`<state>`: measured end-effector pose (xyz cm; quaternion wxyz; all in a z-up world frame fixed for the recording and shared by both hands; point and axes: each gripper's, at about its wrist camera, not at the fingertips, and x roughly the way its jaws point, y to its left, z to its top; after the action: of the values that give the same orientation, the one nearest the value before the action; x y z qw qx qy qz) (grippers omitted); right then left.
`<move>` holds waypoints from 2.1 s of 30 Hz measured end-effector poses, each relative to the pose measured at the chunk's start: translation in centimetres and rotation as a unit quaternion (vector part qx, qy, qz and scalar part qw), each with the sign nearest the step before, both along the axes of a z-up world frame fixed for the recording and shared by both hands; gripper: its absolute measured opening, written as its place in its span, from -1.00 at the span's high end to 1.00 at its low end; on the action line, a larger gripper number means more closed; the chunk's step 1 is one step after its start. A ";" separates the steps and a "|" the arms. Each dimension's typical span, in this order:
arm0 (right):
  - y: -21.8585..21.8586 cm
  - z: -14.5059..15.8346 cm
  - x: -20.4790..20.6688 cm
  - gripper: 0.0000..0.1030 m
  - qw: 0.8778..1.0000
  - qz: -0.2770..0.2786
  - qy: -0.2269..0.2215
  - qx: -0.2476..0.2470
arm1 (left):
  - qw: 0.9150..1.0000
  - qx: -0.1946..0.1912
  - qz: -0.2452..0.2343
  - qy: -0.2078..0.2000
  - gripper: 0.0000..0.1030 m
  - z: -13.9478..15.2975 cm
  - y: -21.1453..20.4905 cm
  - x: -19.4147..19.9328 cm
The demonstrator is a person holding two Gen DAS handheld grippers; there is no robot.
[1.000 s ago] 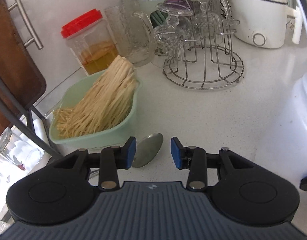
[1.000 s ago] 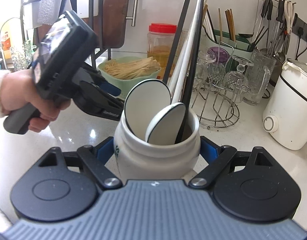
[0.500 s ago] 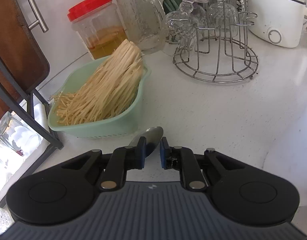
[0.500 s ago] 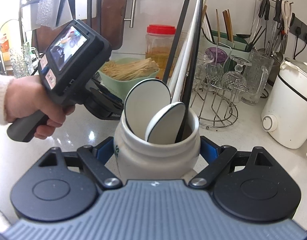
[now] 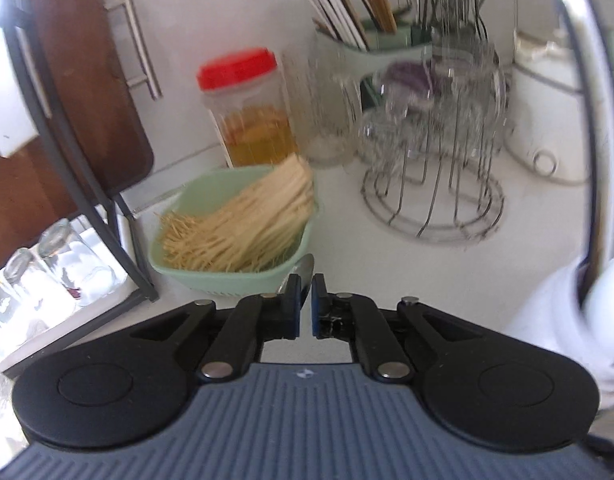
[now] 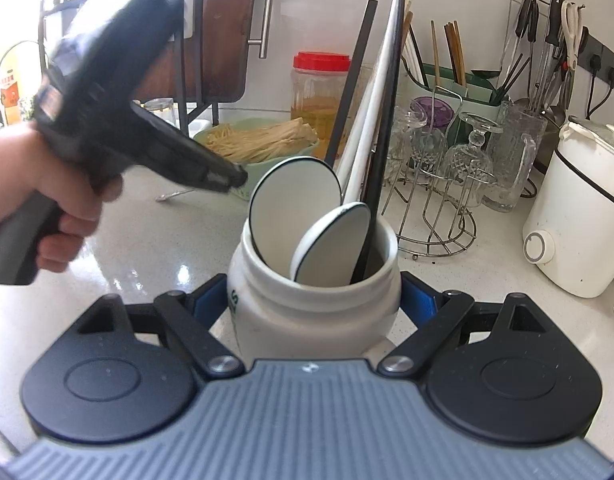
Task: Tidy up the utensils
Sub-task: 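Lift the metal spoon with the left gripper and carry it above the jar, then lower the metal spoon handle-first into the jar and open the left gripper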
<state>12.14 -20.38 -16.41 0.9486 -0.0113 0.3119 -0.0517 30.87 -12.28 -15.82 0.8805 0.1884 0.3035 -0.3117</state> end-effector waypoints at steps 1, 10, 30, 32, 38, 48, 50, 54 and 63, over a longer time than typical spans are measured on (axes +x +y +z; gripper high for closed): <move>0.0 0.0 0.0 -0.77 1.000 -0.001 0.000 -0.001 | 1.000 -0.007 0.005 -0.002 0.93 0.5 0.2 -0.4; 0.1 0.0 -0.1 -0.77 1.000 -0.005 -0.004 0.001 | 0.999 -0.044 0.014 -0.006 0.98 4.7 1.2 -3.4; -0.1 0.0 0.2 -0.77 1.000 0.001 0.000 0.002 | 0.991 -0.125 0.037 0.043 0.99 10.5 4.5 -6.8; -0.1 0.0 0.1 -0.77 1.000 0.004 -0.001 0.002 | 0.990 -0.130 0.039 0.045 0.99 10.9 4.6 -7.1; 0.0 -0.1 -0.1 -0.77 1.000 0.007 -0.005 0.001 | 0.988 -0.138 0.045 0.047 0.99 11.2 4.4 -7.9; 0.0 -0.2 -0.3 -0.77 1.000 0.006 -0.012 0.004 | 0.983 -0.177 0.021 0.052 0.99 14.2 3.7 -8.0; 0.0 -0.2 -0.3 -0.77 1.000 0.005 -0.014 0.005 | 0.981 -0.188 0.014 0.051 0.99 15.2 3.3 -8.0; 0.0 -0.3 -0.4 -0.77 1.000 0.005 -0.018 0.005 | 0.975 -0.215 -0.002 0.050 0.99 17.4 2.4 -8.1; -0.2 -0.3 -0.5 -0.77 1.000 0.013 -0.021 0.006 | 0.967 -0.249 -0.038 0.042 0.99 20.4 0.3 -9.2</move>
<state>11.59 -20.61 -16.71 0.9558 -0.0090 0.2916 -0.0376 21.70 -11.98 4.62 0.8738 -0.0387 0.2455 -0.4180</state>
